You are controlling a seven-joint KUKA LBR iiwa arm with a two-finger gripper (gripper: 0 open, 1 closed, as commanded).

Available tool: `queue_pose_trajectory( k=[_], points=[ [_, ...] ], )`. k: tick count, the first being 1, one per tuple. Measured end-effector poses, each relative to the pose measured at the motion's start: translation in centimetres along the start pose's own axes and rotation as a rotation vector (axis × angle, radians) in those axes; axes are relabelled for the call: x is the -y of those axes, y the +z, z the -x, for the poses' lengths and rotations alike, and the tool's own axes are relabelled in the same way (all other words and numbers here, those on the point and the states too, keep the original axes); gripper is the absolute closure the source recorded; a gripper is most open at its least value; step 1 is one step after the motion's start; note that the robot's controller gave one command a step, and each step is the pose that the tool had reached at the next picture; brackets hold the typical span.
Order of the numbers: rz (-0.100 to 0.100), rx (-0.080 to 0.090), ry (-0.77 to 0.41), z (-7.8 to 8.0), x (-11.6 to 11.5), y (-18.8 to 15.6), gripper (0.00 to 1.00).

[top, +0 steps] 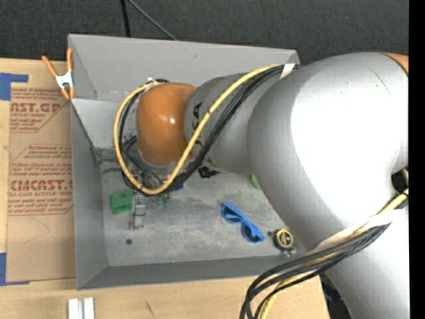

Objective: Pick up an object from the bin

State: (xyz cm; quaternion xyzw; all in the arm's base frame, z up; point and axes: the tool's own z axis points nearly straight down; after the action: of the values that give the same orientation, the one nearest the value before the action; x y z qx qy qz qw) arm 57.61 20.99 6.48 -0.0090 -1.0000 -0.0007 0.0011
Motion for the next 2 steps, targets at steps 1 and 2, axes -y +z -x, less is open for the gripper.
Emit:
queue_pose_trajectory(
  k=[1, 2],
  points=[
    [0.001, 0.003, 0.0, 0.1, 0.0, -0.5, 1.0],
    [0.005, 0.009, 0.066, 0.0, -4.0, -6.5, 1.0]
  ],
)
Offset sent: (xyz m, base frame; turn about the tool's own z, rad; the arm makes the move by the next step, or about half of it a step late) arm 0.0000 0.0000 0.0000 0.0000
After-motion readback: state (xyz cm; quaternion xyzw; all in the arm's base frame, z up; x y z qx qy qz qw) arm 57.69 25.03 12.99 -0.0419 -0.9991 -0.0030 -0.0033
